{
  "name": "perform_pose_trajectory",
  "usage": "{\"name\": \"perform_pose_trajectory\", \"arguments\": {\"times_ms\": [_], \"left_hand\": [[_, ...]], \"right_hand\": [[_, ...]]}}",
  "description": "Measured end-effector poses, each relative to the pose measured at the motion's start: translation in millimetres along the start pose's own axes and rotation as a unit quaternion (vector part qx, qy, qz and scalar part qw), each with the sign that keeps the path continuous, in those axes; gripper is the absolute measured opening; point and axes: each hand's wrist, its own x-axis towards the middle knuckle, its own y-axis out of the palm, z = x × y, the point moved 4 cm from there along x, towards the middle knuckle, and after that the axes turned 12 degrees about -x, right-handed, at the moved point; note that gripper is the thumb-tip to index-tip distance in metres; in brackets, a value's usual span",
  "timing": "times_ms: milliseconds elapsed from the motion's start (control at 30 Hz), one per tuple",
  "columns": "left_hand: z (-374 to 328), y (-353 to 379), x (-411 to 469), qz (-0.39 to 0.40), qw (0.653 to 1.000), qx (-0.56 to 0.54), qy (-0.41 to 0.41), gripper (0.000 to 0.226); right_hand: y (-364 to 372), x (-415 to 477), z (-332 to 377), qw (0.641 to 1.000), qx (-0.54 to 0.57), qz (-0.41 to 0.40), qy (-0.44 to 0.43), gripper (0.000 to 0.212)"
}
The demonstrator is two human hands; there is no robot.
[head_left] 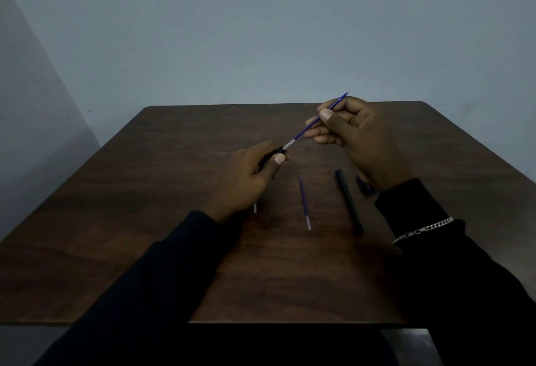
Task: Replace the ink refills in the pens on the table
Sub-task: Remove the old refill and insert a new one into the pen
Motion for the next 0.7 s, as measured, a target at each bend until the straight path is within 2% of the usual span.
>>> {"name": "perform_pose_trajectory", "arguments": {"times_ms": [233, 400, 467, 567, 700], "left_hand": [[-2.3, 2.0, -0.3, 0.017, 1.0, 0.006, -0.005, 0.027], [-2.8, 0.9, -1.4, 0.004, 1.0, -0.005, 0.023, 0.023], [-1.2, 0.6, -0.5, 0.002, 1.0, -0.003, 0.03, 0.024], [0.2, -0.8, 0.8, -0.001, 1.0, 0.002, 0.031, 0.023], [-0.2, -0.1, -0.4, 0.002, 1.0, 0.006, 0.013, 0.023]], "right_hand": [[7.0, -3.3, -2.7, 0.999, -0.01, 0.039, 0.005, 0.011], [23.6, -8.0, -6.6, 0.993, -0.084, 0.082, -0.002, 0.017], [27.3, -8.0, -8.0, 0.992, -0.078, 0.096, 0.004, 0.024], [23.1, -6.1, -8.1, 0.995, -0.051, 0.081, 0.012, 0.032], [14.4, -4.5, -8.3, 0.997, -0.041, 0.056, 0.016, 0.018]]}}
